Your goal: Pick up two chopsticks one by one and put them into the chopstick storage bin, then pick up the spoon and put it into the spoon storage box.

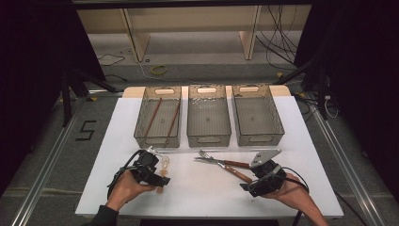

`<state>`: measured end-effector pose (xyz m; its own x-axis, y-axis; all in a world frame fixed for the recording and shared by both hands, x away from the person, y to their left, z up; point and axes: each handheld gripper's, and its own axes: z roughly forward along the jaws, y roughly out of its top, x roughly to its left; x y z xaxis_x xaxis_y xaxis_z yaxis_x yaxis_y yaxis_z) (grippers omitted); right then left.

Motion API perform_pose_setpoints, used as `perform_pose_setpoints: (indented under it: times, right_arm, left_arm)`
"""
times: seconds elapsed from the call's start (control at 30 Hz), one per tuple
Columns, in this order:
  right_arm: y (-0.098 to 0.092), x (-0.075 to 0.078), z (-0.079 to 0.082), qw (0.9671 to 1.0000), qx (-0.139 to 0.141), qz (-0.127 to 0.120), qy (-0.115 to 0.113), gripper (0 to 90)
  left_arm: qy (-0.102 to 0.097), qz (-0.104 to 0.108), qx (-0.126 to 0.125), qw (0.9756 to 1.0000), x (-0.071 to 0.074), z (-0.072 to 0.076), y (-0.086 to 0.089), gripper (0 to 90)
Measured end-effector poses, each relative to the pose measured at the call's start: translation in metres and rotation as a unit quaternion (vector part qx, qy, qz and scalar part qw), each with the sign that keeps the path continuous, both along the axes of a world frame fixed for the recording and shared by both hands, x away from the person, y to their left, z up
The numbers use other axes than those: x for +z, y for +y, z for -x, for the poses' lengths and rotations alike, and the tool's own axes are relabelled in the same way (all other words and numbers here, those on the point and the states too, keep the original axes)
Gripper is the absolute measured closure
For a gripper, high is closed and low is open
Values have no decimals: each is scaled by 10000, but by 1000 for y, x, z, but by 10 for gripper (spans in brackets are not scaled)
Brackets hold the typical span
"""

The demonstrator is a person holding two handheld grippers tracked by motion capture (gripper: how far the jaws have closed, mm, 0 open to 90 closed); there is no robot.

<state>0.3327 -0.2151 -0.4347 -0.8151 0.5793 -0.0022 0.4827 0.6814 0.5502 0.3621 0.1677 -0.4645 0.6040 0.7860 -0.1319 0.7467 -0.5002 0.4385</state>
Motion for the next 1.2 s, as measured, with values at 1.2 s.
perform_pose_setpoints:
  times: [1.2]
  right_arm:
    - [2, -3, 1, 10000, 10, 80, 53, 309]
  left_arm:
    - [23, -233, -144, 9996, -8, 7, -5, 559]
